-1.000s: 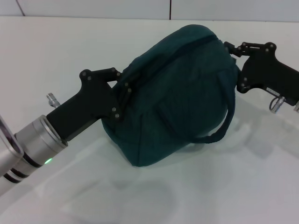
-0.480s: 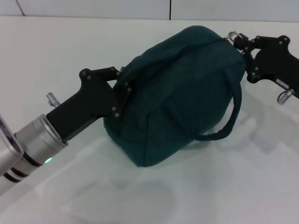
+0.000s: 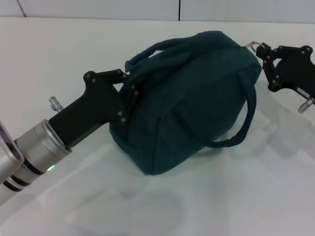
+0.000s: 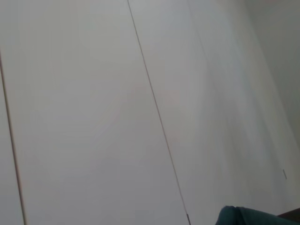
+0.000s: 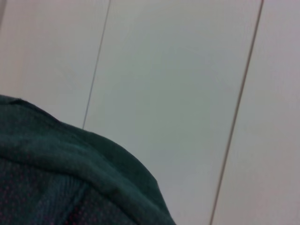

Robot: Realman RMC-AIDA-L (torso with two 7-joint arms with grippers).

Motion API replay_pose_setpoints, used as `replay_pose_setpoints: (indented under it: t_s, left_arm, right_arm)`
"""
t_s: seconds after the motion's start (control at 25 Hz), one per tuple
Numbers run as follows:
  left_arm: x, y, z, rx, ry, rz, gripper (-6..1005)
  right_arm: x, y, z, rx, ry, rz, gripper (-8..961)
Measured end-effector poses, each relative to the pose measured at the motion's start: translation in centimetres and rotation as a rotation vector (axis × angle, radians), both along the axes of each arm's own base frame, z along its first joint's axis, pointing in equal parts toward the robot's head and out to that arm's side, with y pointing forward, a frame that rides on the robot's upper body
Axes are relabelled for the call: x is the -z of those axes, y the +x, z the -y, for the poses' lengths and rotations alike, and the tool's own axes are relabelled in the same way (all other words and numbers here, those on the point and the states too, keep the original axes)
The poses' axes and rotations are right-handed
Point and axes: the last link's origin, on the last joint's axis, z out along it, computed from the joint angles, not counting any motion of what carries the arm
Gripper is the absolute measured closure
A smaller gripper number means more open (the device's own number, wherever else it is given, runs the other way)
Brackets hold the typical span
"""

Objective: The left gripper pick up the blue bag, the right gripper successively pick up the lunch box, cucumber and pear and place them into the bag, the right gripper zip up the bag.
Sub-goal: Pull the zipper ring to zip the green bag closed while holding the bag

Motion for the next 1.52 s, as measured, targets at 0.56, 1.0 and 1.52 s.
replay_pose_setpoints:
  t_s: [0.56, 1.0, 1.52]
  left_arm:
    - [-0.1, 0.1, 0.2, 0.01, 0.001, 0.014, 944]
    - [0.1, 0.5, 0.1, 0.025, -0.004, 0.019, 944]
    - [0.2, 0.6, 0.5, 0.027, -0.003, 0.032, 945]
  right_arm:
    - [0.3, 0.9, -0.1, 0.054, -0.026, 0.022, 946]
    - [2.9, -1.0, -0.2, -0.012, -0.14, 0.081, 946]
    - [2.8, -0.5, 0.1, 0.011, -0.126, 0.075, 945]
